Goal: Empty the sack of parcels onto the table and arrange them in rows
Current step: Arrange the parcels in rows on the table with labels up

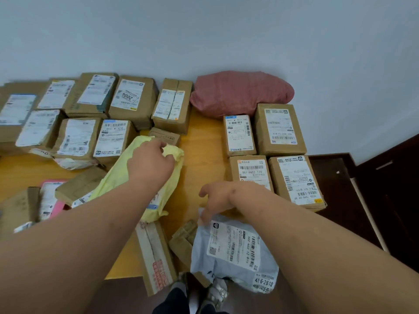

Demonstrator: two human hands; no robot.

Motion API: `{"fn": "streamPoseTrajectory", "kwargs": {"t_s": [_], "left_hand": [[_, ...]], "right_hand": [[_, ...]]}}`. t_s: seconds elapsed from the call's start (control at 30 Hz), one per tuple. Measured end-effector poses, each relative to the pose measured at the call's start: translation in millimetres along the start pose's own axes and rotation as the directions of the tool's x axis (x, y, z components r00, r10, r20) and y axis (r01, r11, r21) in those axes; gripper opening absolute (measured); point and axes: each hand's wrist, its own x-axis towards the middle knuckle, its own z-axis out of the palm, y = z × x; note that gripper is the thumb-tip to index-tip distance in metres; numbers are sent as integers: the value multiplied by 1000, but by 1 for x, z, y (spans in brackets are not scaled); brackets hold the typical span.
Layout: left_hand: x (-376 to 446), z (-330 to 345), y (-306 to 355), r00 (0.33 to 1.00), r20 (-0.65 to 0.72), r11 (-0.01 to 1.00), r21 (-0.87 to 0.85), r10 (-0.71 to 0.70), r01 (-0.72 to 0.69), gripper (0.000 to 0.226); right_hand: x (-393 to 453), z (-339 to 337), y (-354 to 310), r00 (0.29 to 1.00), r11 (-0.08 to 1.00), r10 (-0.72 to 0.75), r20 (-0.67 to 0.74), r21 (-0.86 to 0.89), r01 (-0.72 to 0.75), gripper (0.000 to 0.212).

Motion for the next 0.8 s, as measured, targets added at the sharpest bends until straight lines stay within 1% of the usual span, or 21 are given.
{"fn": "streamPoseTrajectory", "kwargs": {"t_s": [0.03, 0.1, 0.17, 0.2, 0.33, 0.4, 0.43, 0.5, 0.53, 0.57, 0.6, 0.67, 0.7, 0.73, 0.8], "left_hand": [[2, -3, -10, 1000, 0, 998, 62, -26, 26, 46], [1, -6, -25, 996, 22, 983, 168, -83, 78, 53], [-2, -6, -36, 995, 35, 973, 215, -93, 83, 54], [-4, -5, -39, 996, 37, 971, 226, -86, 76, 54], [-9, -4, -46, 997, 48, 976, 210, -68, 56, 51], [-9, -5, -47, 996, 60, 977, 204, -70, 57, 50], [-9, -6, -48, 996, 64, 978, 199, -70, 56, 49], [-8, -8, -48, 996, 67, 980, 194, -63, 49, 47], [-6, -9, -48, 996, 71, 981, 188, -62, 48, 46], [-4, -10, -47, 995, 77, 982, 183, -63, 48, 44], [-2, -12, -45, 995, 83, 983, 180, -60, 44, 43], [0, -14, -42, 995, 94, 990, 143, -26, 12, 42], [0, -15, -41, 994, 105, 997, 71, 2, -10, 41], [0, -16, -37, 992, 124, 999, -47, 26, -20, 40], [-2, -18, -29, 975, 219, 952, -303, 30, 39, 37]], "right_hand": [[1, 2, -2, 996, 999, 17, 85, -53, -12, 102], [4, 7, -7, 977, 989, 33, 211, -147, -1, 107], [9, 10, -12, 962, 980, 44, 270, -197, 11, 107], [13, 12, -14, 961, 977, 54, 272, -215, 6, 106], [22, 12, -17, 976, 962, 86, 200, -273, -28, 105], [23, 11, -17, 983, 954, 91, 161, -296, -40, 95], [24, 10, -17, 987, 949, 88, 136, -312, -42, 85], [22, 8, -19, 993, 939, 78, 91, -340, -42, 58], [21, 6, -20, 995, 943, 77, 68, -330, -51, 48], [19, 3, -21, 997, 949, 66, 45, -313, -49, 42], [15, -2, -21, 997, 968, 72, 15, -241, -66, 38], [10, -15, -19, 996, 995, 88, -27, -46, -90, 34], [7, -23, -18, 996, 996, 85, -33, 34, -84, 32], [3, -31, -18, 996, 990, 83, -41, 118, -78, 31], [-2, -43, -16, 991, 944, 95, -91, 323, -61, 30]]}}
